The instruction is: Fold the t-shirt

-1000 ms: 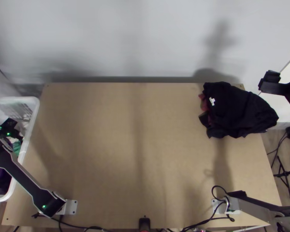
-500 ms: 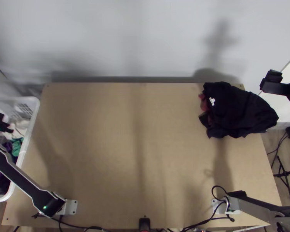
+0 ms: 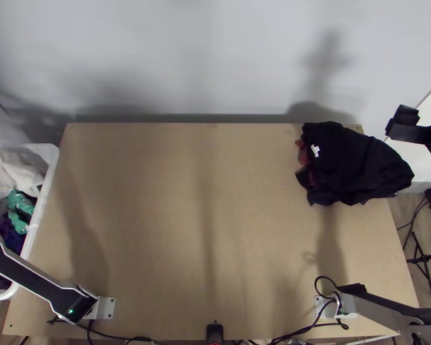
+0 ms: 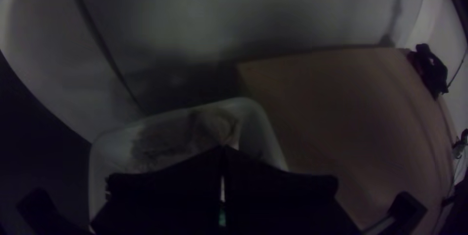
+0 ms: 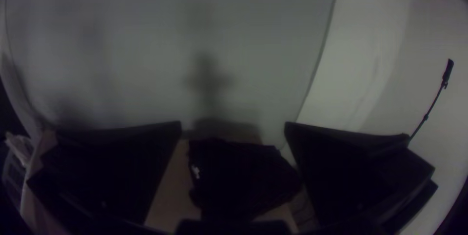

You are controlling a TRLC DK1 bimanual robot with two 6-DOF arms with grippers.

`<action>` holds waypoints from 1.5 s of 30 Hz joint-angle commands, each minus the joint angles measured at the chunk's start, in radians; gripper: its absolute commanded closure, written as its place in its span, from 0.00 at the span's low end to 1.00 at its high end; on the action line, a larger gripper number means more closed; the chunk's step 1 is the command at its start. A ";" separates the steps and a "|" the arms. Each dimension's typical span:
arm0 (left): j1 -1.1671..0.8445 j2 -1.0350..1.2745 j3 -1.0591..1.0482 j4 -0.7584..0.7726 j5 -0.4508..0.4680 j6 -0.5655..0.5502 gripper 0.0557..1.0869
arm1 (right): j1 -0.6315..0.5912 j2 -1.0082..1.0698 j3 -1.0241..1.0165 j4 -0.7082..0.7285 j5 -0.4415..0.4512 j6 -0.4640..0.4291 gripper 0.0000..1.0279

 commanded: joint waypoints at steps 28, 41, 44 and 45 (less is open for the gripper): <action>-1.380 -0.829 -0.237 -0.093 -0.155 -0.458 0.96 | -0.098 -0.312 -0.450 0.017 -0.005 -0.003 0.04; -1.825 -0.732 -0.711 0.275 -0.280 -0.630 0.96 | -0.166 -0.490 -0.600 0.015 -0.007 0.002 0.04; -1.886 -0.695 -0.792 0.337 -0.283 -0.669 0.93 | -0.187 -0.519 -0.603 0.015 -0.013 0.008 0.05; -1.903 -0.678 -0.809 0.355 -0.287 -0.688 0.79 | -0.189 -0.528 -0.605 0.015 -0.021 0.019 0.05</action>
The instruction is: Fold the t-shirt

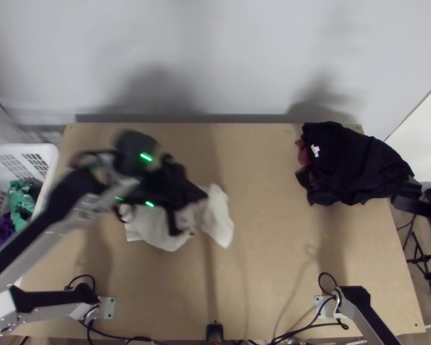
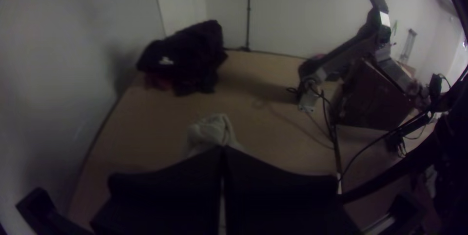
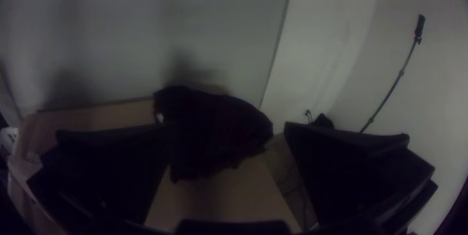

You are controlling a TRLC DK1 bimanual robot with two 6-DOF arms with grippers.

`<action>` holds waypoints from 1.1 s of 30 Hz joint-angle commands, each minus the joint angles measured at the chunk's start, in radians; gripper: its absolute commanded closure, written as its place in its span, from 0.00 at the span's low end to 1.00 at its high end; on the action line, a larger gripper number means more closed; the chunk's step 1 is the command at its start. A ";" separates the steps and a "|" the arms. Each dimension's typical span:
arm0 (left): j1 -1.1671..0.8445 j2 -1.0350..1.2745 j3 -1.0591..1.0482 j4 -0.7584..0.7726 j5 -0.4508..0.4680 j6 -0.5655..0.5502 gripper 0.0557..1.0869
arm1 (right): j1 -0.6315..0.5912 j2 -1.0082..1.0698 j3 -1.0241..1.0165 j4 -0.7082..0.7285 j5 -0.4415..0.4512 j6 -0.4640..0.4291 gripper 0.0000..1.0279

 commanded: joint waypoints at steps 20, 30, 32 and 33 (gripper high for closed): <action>-0.096 -0.110 -0.336 -0.021 -0.097 0.093 0.04 | 0.004 -0.163 -0.271 -0.032 -0.136 0.023 0.05; 0.005 -0.293 -0.613 -0.093 -0.150 0.238 0.04 | 0.215 -0.056 -0.407 -0.098 -0.310 0.021 0.05; -0.006 -0.291 -0.638 -0.068 -0.164 0.234 0.04 | 0.257 -0.015 -0.409 -0.099 -0.325 0.018 0.05; -0.009 -0.290 -0.653 -0.045 -0.182 0.232 0.04 | 0.281 0.004 -0.407 -0.099 -0.328 0.015 0.05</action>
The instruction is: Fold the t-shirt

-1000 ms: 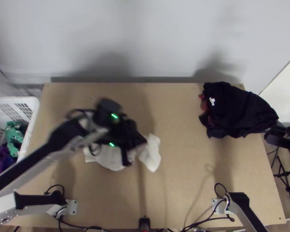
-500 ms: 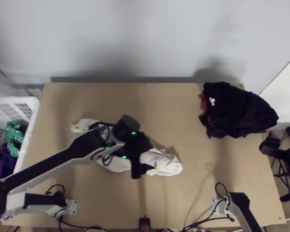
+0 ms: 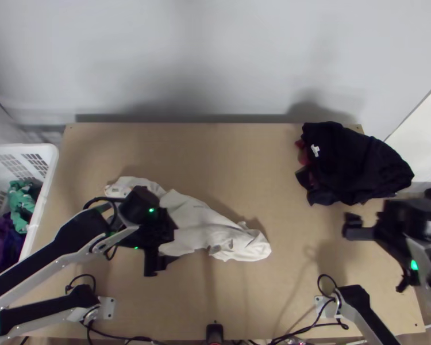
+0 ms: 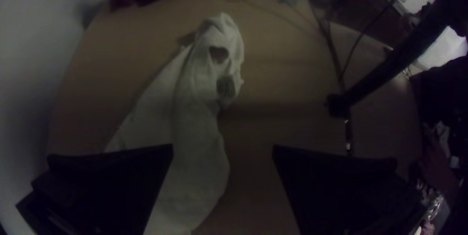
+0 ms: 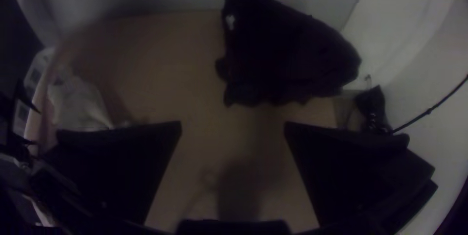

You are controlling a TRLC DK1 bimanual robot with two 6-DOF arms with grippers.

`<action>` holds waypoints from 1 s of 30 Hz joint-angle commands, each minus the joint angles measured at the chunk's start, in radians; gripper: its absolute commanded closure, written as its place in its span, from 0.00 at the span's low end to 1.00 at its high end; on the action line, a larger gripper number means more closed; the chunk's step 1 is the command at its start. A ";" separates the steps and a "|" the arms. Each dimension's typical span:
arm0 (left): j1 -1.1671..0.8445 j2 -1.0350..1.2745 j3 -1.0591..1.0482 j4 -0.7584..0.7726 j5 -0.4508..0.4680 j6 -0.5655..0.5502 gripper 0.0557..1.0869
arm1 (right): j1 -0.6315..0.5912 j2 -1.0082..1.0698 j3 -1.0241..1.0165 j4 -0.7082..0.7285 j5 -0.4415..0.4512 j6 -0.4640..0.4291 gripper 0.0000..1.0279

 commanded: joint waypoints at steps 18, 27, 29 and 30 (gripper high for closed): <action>-0.041 -0.112 -0.337 0.239 -0.183 0.008 0.04 | 0.473 0.430 -0.045 0.005 -0.178 -0.035 0.05; -0.050 -0.090 -0.357 0.325 -0.233 0.054 0.05 | 0.561 0.562 0.030 0.028 -0.201 -0.041 0.04; -0.045 -0.089 -0.366 0.347 -0.241 0.054 0.05 | 0.564 0.584 0.042 0.028 -0.215 -0.039 0.05; -0.042 -0.090 -0.371 0.356 -0.247 0.054 0.05 | 0.570 0.592 0.044 0.031 -0.217 -0.041 0.04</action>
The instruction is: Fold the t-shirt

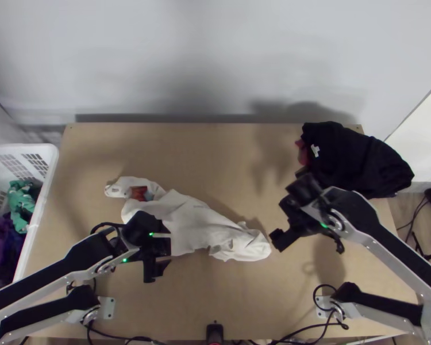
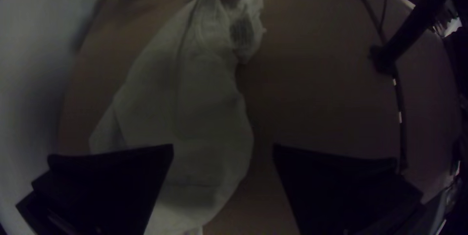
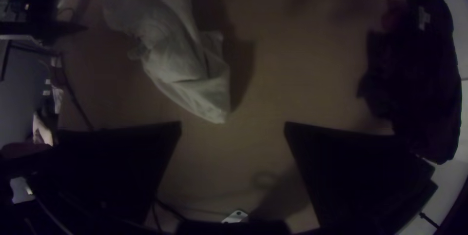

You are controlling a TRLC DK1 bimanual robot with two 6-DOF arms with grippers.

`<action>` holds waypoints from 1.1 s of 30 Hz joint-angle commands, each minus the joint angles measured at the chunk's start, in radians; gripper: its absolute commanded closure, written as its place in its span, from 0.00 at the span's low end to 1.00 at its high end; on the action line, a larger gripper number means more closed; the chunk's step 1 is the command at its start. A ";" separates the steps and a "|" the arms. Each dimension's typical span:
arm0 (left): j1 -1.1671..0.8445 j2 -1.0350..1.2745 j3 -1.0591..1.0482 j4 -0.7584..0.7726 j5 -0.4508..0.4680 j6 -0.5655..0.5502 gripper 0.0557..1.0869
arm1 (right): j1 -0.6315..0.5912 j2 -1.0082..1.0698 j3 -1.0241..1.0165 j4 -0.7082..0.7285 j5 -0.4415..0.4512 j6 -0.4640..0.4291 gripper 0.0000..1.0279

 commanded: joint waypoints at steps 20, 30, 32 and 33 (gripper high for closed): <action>-0.005 0.067 -0.132 0.219 -0.044 0.017 0.05 | 0.304 0.305 0.059 0.185 -0.020 -0.021 0.05; -0.025 0.129 -0.168 0.282 -0.082 0.024 0.11 | 0.313 0.344 0.070 0.237 -0.020 -0.018 0.09; -0.025 0.142 -0.174 0.311 -0.083 0.029 0.15 | 0.313 0.345 0.064 0.246 -0.020 -0.018 0.10; -0.025 0.152 -0.174 0.323 -0.088 0.031 0.17 | 0.313 0.345 0.059 0.251 -0.020 -0.018 0.10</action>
